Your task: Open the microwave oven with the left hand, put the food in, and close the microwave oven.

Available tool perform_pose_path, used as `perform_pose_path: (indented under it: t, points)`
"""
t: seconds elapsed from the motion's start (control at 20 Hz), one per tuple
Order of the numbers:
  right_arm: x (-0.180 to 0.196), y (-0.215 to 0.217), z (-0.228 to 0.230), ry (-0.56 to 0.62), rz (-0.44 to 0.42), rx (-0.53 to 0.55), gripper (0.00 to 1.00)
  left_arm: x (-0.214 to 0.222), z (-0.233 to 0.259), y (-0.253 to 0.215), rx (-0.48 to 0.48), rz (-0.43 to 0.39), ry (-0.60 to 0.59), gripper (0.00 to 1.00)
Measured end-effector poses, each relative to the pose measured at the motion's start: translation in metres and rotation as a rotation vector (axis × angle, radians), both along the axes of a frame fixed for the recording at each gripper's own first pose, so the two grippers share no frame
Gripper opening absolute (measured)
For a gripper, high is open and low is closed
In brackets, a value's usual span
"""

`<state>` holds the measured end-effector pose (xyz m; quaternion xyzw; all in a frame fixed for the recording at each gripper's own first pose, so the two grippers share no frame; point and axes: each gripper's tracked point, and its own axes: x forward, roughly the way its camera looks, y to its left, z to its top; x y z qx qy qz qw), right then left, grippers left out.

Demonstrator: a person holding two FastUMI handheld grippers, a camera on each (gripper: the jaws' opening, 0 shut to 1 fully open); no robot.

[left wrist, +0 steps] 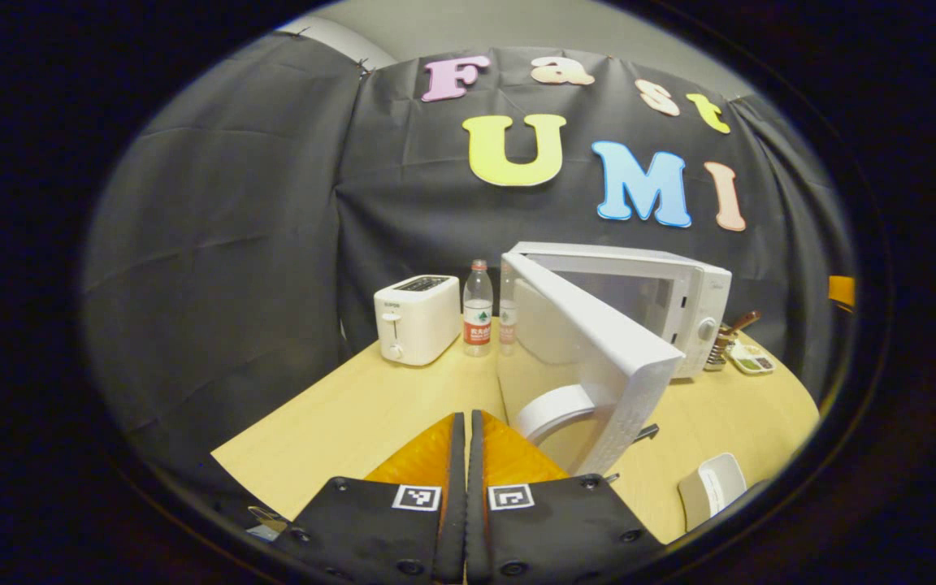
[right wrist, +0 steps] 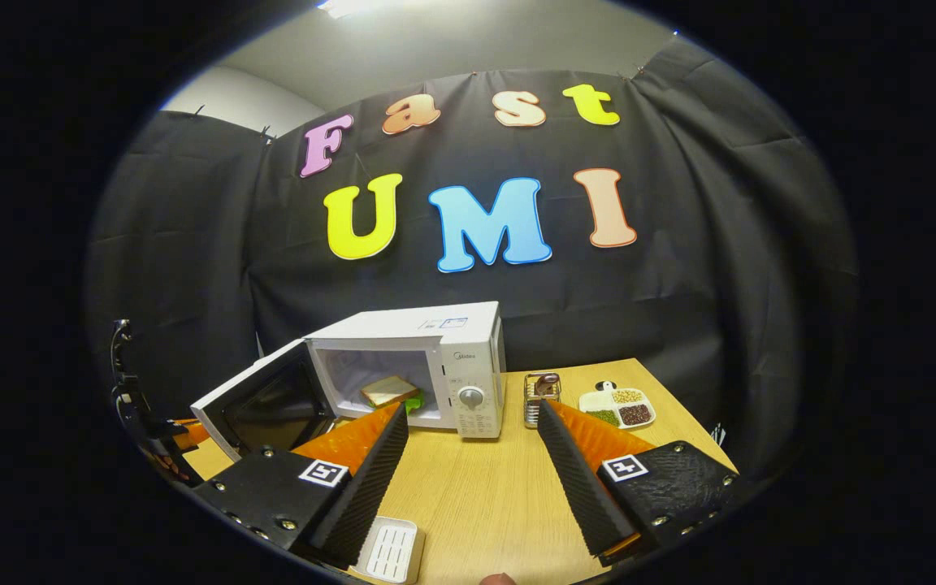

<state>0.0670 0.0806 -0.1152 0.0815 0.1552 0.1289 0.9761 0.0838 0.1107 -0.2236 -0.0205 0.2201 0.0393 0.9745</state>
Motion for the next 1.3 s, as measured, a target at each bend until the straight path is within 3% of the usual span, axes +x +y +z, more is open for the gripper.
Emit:
perform_pose_path:
  t: [0.15, 0.35, 0.55, 1.1, 1.3]
  points:
    - [-0.002, -0.016, -0.003, 0.003, -0.001, 0.014, 0.98, 0.005, 0.005, -0.029, 0.005, -0.019, -0.006, 0.04]
    - [-0.007, -0.026, -0.013, 0.036, -0.018, 0.031, 0.98, 0.022, 0.010, -0.070, -0.018, -0.081, -0.006, 0.11]
    - [-0.003, -0.029, -0.017, 0.052, -0.053, 0.033, 0.98, 0.047, 0.013, -0.106, -0.030, -0.177, -0.018, 0.07]
    - [0.015, -0.015, -0.005, 0.032, -0.156, 0.010, 0.98, 0.134, 0.014, -0.182, -0.134, -0.433, -0.039, 0.07]
    - [0.019, -0.018, -0.009, 0.055, -0.219, 0.010, 0.98, 0.164, 0.016, -0.212, -0.131, -0.526, -0.065, 0.07]
